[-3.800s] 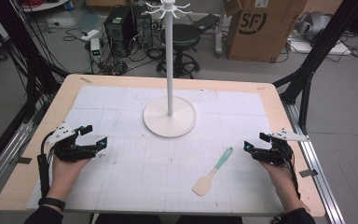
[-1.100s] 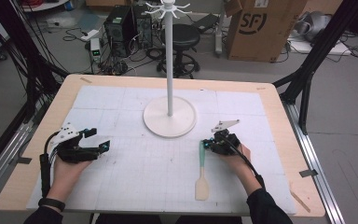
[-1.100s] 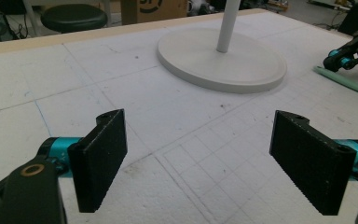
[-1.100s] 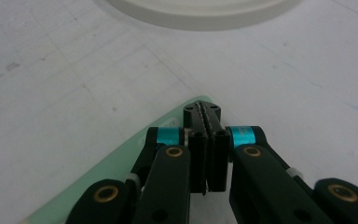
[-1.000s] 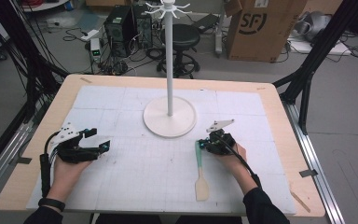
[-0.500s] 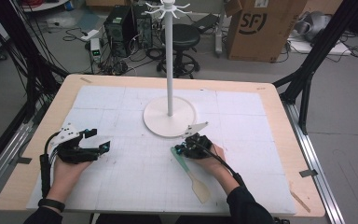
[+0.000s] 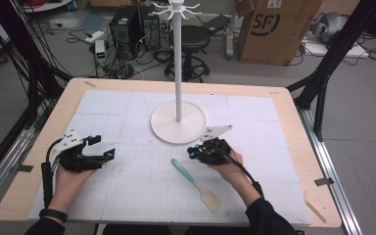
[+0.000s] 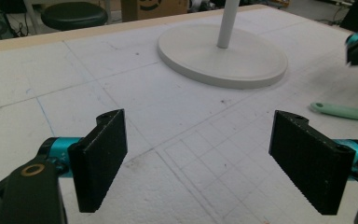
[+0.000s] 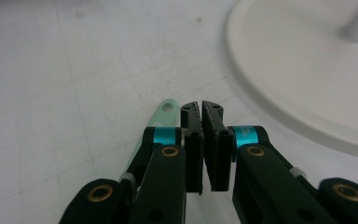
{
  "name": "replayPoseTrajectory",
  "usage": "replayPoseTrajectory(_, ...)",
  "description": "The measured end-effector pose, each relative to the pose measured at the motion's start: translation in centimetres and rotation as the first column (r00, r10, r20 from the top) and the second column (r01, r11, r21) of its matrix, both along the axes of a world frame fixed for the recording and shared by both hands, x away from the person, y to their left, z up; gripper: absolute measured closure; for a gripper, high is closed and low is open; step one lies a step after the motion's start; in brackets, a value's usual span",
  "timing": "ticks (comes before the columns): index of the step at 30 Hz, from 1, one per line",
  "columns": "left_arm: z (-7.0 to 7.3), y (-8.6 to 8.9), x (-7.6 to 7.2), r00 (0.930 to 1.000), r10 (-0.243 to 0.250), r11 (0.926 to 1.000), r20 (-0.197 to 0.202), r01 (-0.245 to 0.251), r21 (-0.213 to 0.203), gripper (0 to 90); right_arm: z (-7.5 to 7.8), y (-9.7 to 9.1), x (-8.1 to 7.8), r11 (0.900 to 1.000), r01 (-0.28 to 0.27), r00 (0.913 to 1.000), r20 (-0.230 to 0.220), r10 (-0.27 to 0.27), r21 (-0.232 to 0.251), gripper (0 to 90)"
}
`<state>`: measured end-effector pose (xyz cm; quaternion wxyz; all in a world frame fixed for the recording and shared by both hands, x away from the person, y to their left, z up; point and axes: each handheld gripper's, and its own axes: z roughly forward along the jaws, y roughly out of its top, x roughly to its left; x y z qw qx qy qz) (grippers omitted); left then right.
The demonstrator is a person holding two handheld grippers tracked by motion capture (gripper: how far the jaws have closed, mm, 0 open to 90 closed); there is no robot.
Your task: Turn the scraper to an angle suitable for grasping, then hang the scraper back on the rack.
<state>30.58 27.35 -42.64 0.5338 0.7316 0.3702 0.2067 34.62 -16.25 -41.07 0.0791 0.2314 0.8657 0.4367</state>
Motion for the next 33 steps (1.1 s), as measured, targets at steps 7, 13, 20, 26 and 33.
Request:
replayPoseTrajectory(7,-0.1,0.5,-0.4,0.9999,0.011,0.9998,0.003,-0.011,0.013,19.4,1.6,-7.9,-1.2,0.9822,0.146,0.989,0.01,-0.148,0.119,70.9)
replayPoseTrajectory(13,-0.1,0.8,-0.5,0.9998,0.016,0.9997,0.008,-0.016,0.017,18.9,0.3,-12.1,-2.3,0.9497,0.281,0.959,-0.003,-0.283,0.138,49.1)
replayPoseTrajectory(20,-0.2,1.0,-0.6,0.9997,0.025,0.9995,0.004,-0.025,0.017,18.8,-0.1,-13.5,-2.5,0.9342,0.32,0.9459,0.002,-0.325,0.157,37.2)
replayPoseTrajectory(26,-0.1,1.0,-0.7,0.9997,0.022,0.9997,0.012,-0.022,0.01,18.8,0.0,-13.7,-2.4,0.9255,0.337,0.9393,0.005,-0.343,0.173,31.0)
replayPoseTrajectory(33,-0.2,1.0,-0.5,0.9997,0.022,0.9997,0.011,-0.022,0.004,18.7,-0.1,-13.6,-2.5,0.9247,0.335,0.9407,-0.009,-0.339,0.181,26.6)
